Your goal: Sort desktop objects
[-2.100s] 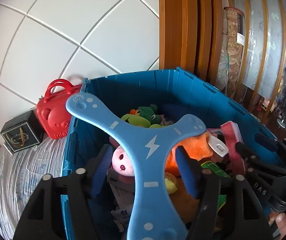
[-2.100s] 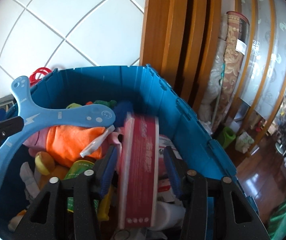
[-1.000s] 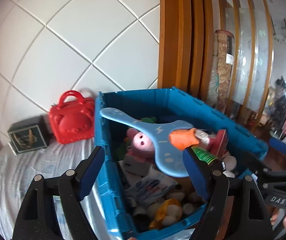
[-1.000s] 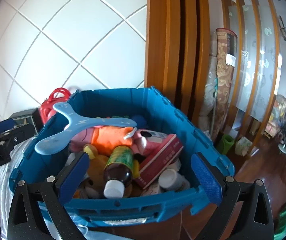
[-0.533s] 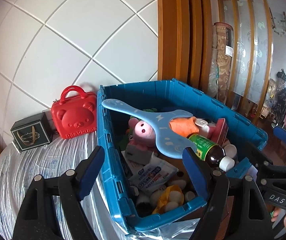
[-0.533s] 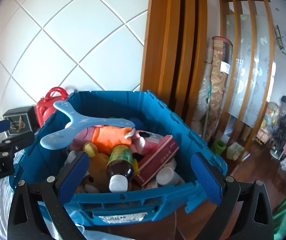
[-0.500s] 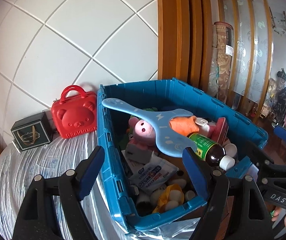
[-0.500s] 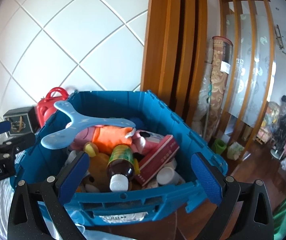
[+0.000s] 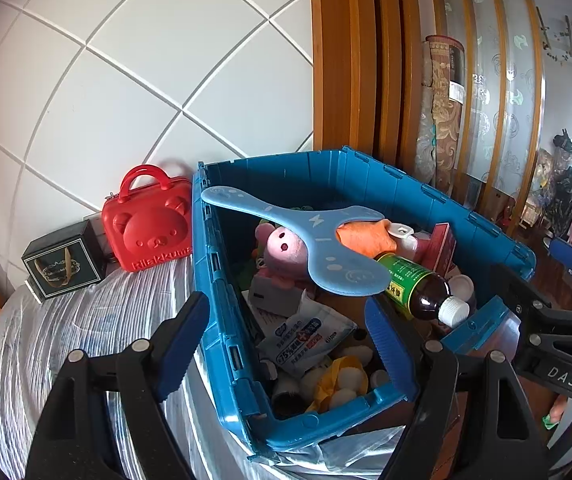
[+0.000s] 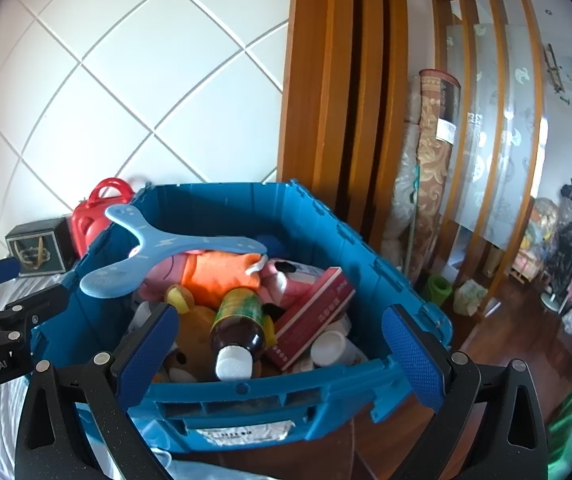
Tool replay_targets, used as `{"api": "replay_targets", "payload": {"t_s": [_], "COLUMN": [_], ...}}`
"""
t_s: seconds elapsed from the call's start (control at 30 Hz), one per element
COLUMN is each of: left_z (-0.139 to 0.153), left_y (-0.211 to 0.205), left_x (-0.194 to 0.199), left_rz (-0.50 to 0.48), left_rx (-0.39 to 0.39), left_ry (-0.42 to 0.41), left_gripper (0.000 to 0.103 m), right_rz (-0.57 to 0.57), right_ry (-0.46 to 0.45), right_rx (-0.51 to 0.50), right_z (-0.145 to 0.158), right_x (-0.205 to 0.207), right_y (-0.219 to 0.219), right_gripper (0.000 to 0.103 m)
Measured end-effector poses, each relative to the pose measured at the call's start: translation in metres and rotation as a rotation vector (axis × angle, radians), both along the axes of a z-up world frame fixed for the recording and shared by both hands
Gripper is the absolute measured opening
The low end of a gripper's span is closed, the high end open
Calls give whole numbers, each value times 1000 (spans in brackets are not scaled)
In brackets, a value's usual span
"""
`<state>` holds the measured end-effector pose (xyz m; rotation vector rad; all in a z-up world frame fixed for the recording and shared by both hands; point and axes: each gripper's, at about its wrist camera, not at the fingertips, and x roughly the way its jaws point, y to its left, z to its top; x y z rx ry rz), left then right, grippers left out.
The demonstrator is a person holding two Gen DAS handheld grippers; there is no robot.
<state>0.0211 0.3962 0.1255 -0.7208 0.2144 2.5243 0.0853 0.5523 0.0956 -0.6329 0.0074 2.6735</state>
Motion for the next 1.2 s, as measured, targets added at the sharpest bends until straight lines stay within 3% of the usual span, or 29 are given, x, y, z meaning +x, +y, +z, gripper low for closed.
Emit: {"api": "replay_targets", "payload": {"t_s": [1.2], "left_z": [-6], "left_y": [15], "left_x": [-5], "left_rz": [-42], "left_rx": [-21], "left_ry": [-5], "left_gripper": [80], "right_rz": [-4], "right_ry": [-27], "right_rx": [-11], "right_z": [-9], "right_x": [-10], "right_y": [15], "right_gripper": [103]}}
